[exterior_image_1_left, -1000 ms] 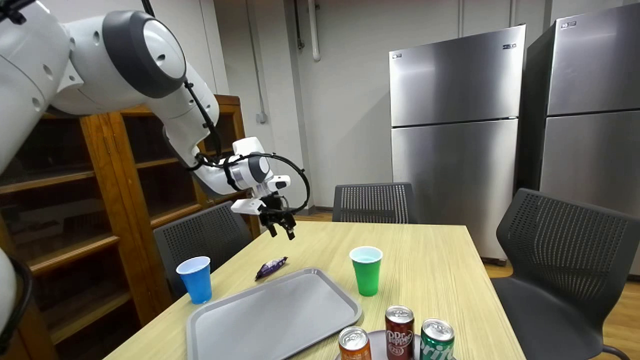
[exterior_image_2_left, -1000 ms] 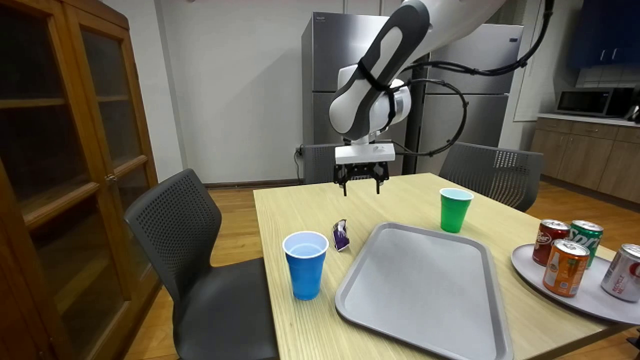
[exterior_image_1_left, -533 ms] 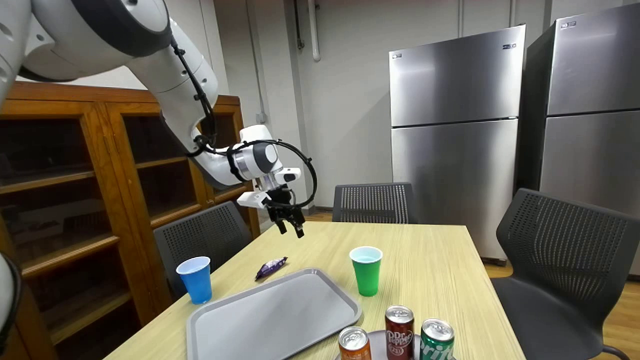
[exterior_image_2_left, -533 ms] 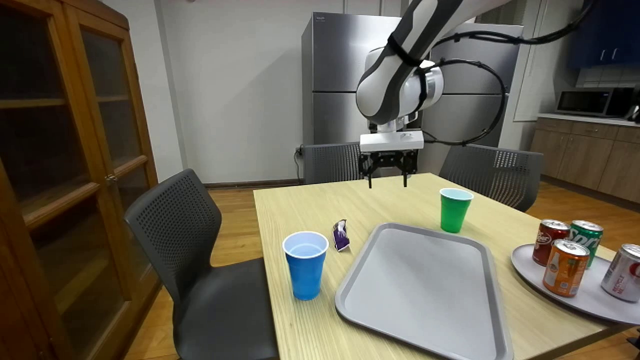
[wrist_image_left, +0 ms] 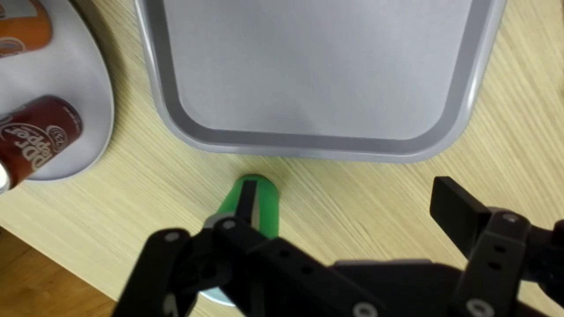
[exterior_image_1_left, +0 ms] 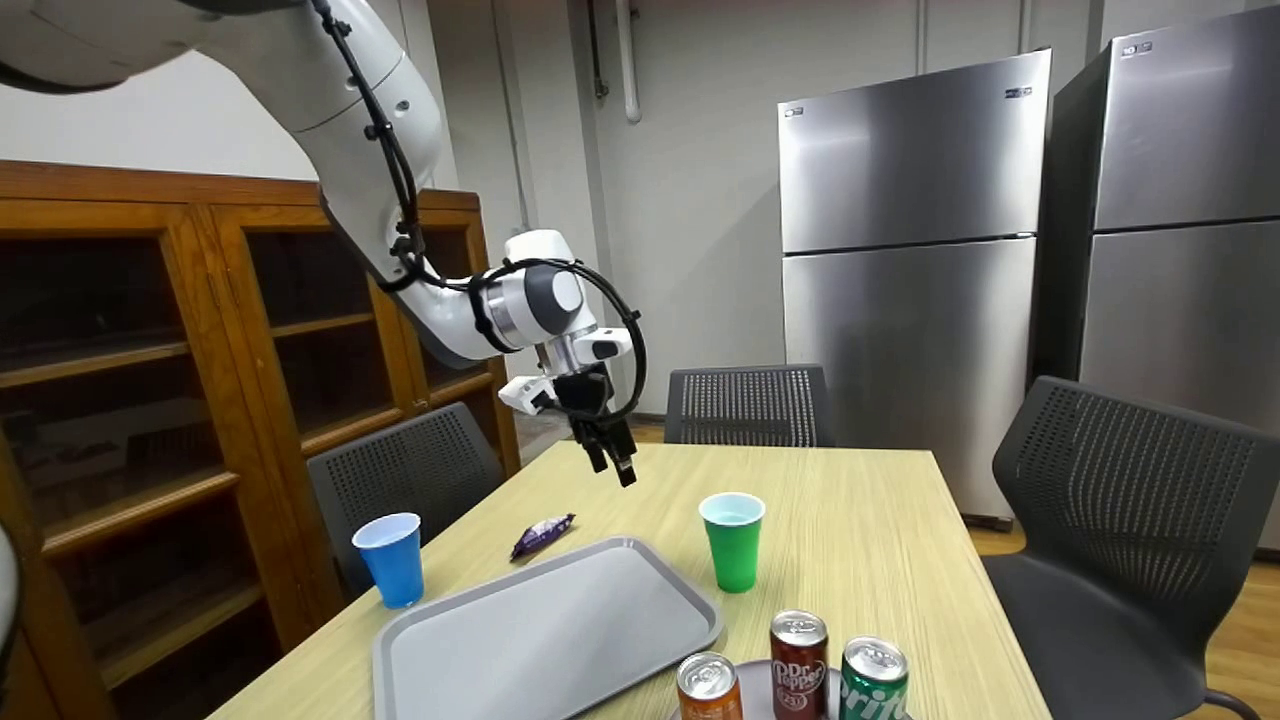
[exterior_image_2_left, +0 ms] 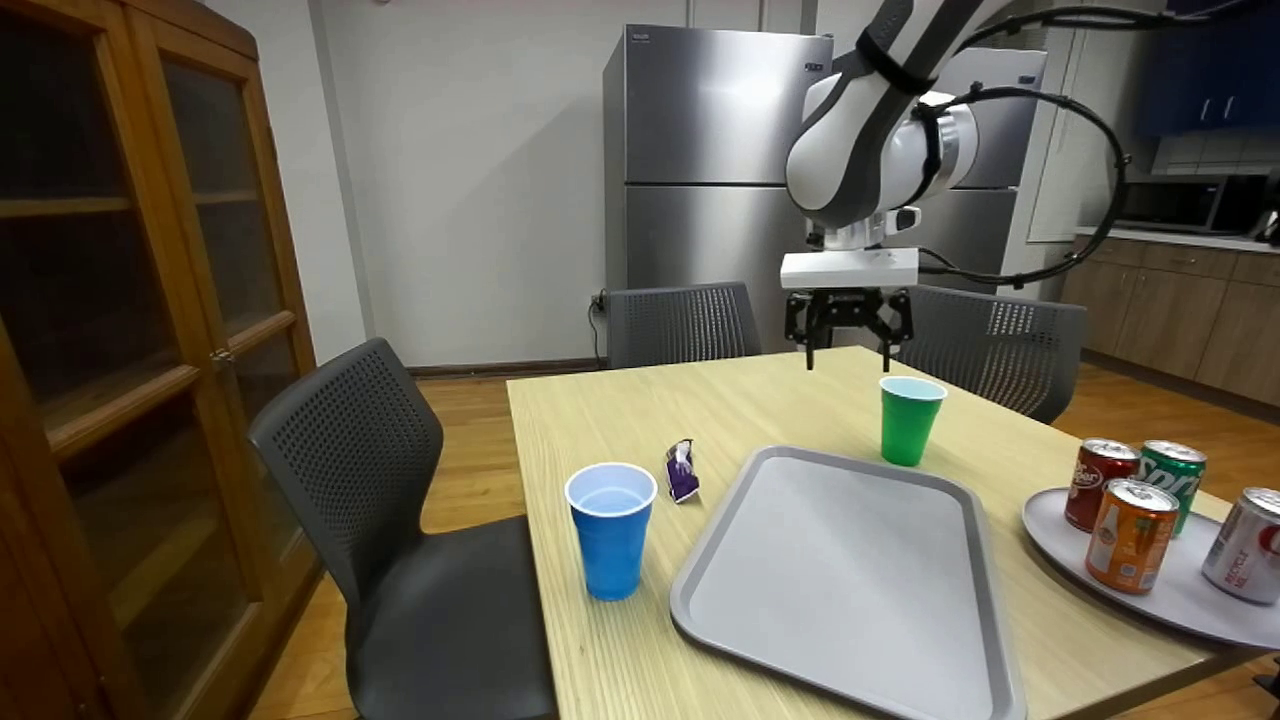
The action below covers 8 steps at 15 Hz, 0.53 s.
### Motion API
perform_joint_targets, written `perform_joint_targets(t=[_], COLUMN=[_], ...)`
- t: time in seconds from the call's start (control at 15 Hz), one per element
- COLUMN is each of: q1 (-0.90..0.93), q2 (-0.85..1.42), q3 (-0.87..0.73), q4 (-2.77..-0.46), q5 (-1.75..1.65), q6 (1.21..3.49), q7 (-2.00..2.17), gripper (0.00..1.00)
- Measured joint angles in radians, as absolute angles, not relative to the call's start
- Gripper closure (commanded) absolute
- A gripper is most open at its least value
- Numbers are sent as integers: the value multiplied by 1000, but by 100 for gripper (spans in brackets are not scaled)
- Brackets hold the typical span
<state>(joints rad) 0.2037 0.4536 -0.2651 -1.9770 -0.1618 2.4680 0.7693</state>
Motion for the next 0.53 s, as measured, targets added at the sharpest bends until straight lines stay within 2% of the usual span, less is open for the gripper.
perform_joint_targets(t=[0.53], q1=[158], q2=[412], q3=[-325], q4=[-2080], q5=[-198], q6=[2469], q7=[923], gripper=[0])
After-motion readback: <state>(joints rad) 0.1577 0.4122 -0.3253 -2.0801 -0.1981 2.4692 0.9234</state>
